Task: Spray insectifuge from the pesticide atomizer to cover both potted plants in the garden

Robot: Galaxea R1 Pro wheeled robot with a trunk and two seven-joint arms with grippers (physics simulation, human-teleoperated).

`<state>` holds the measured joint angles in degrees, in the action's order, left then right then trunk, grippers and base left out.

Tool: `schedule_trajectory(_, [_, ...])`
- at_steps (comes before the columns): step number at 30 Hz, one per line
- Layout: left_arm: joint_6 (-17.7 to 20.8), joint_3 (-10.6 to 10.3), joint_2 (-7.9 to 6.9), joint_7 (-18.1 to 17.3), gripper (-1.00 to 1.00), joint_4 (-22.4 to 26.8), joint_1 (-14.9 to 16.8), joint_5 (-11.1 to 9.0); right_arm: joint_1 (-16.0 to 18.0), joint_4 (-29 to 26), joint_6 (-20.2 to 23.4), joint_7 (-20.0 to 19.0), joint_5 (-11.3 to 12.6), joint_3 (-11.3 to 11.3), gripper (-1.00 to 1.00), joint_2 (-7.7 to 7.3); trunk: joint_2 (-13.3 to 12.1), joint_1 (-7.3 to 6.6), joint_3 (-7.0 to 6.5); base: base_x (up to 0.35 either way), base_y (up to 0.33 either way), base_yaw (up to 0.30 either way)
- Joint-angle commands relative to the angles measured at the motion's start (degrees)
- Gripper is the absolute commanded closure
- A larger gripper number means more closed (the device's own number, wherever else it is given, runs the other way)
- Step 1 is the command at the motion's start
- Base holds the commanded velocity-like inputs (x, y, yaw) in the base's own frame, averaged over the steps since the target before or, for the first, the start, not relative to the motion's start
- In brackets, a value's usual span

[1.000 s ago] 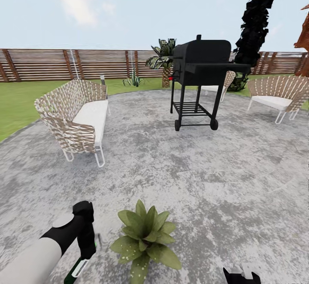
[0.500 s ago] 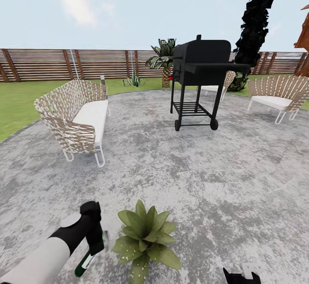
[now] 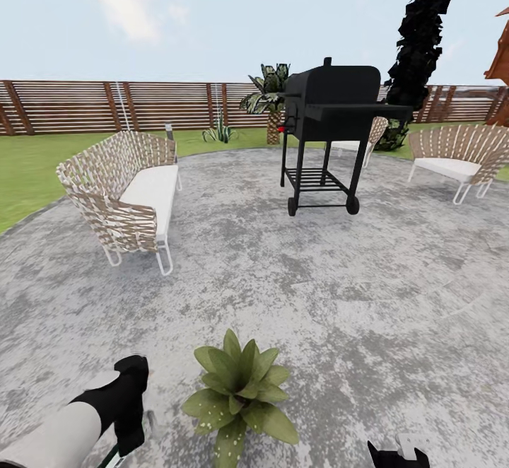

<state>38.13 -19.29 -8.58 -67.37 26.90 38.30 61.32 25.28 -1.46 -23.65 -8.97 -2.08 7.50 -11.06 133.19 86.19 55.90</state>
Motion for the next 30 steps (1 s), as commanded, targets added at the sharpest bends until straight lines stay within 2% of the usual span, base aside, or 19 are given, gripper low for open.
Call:
schedule_trajectory(1, [0.36,-0.23,-0.04,0.08,1.0,-0.28,0.02,-0.44,0.03,0.06,-0.17,-0.34,-0.2,0.49,-1.0,-0.02,0.02,-0.01,0.05,0.0,0.0,0.0])
schedule_trajectory(3, [0.23,0.29,-0.04,0.59,1.0,-0.34,0.02,-2.72,0.03,0.06,-0.17,-0.34,-0.2,0.49,-1.0,-0.02,0.02,-0.01,0.05,0.0,0.0,0.0])
schedule_trajectory(5, [0.15,1.61,0.13,0.81,1.0,-0.23,0.02,-4.11,0.03,0.06,-0.17,-0.34,-0.2,0.49,-1.0,-0.02,0.02,-0.01,0.05,0.0,0.0,0.0])
schedule_trajectory(6, [0.13,1.99,0.24,1.1,1.0,-0.2,0.02,-4.36,0.03,0.06,-0.17,-0.34,-0.2,0.49,-1.0,-0.02,0.02,-0.01,0.05,0.0,0.0,0.0])
schedule_trajectory(8, [0.11,2.65,0.46,3.99,1.0,-0.34,0.02,-4.74,0.03,0.06,-0.17,-0.34,-0.2,0.49,-1.0,-0.02,0.02,-0.01,0.05,0.0,0.0,0.0])
schedule_trajectory(11, [-0.05,2.77,0.38,8.21,1.0,-1.63,0.02,-5.44,0.03,0.06,-0.17,-0.35,-0.2,0.49,-1.0,-0.02,0.02,-0.01,0.05,0.0,0.0,0.0])
schedule_trajectory(14, [-0.1,2.87,0.27,9.07,1.0,-2.1,0.02,-9.07,0.03,0.06,-0.17,-0.34,-0.2,0.49,-1.0,-0.02,0.02,-0.01,0.05,0.0,0.0,0.0])
schedule_trajectory(16, [-0.08,2.86,0.13,9.15,1.0,-1.93,0.02,-9.86,0.03,0.06,-0.17,-0.34,-0.2,0.49,-1.0,-0.02,0.02,-0.01,0.05,0.0,0.002,0.0])
schedule_trajectory(20, [-0.07,2.85,0.25,9.25,1.0,-1.85,0.02,-10.21,0.03,0.06,-0.17,-0.36,-0.2,0.49,-1.0,-0.02,0.02,-0.01,0.05,-0.098,0.147,-0.059])
schedule_trajectory(25, [0.0,2.92,0.69,9.25,1.0,-1.85,0.02,-10.2,0.03,0.06,-0.17,-0.34,-0.2,0.49,-1.0,-0.02,0.02,-0.01,0.05,-0.031,0.287,-0.274])
schedule_trajectory(30, [0.41,2.89,0.89,9.24,1.0,-1.79,0.02,-10.24,0.03,0.06,-0.17,-0.34,-0.2,0.49,-1.0,-0.02,0.02,-0.01,0.05,0.142,0.287,-0.257])
